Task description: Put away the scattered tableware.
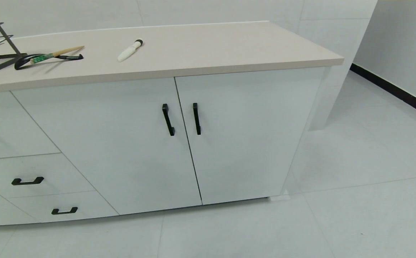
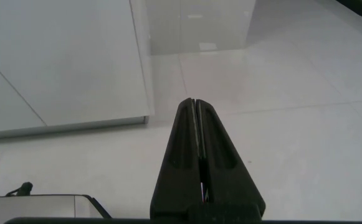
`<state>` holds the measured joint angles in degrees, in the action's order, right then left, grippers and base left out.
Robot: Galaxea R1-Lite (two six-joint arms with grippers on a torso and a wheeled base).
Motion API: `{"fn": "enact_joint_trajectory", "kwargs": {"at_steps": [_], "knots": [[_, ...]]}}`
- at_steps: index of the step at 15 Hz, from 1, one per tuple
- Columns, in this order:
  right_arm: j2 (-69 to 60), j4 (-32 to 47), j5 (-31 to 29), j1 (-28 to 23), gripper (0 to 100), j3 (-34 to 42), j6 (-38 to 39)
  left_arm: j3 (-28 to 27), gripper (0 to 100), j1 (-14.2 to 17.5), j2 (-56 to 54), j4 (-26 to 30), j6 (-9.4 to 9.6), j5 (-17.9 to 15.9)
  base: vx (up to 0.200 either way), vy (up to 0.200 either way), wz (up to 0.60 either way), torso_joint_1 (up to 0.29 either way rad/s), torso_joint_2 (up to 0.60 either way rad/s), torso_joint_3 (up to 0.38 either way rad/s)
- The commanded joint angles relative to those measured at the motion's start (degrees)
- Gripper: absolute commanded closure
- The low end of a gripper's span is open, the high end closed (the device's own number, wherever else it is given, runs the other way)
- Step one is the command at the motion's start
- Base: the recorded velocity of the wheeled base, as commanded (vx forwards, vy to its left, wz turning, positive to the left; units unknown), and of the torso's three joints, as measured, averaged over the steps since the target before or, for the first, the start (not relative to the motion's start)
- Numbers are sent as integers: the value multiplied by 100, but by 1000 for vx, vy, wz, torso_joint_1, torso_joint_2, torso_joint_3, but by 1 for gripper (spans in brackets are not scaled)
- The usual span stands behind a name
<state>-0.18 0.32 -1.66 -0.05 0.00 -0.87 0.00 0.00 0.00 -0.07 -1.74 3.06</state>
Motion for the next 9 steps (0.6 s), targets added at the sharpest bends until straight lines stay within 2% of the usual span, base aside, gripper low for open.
{"fn": "enact_joint_trajectory", "kwargs": {"at_steps": [1, 9], "knots": [[18, 3, -1, -4, 100, 0, -1, 0, 0, 0, 0, -1, -1, 2, 0, 200, 0, -2, 2, 7], [18, 3, 8, 5, 100, 0, -19, 0, 0, 0, 0, -1, 7, 2, 0, 200, 0, -3, 1, 3]]}}
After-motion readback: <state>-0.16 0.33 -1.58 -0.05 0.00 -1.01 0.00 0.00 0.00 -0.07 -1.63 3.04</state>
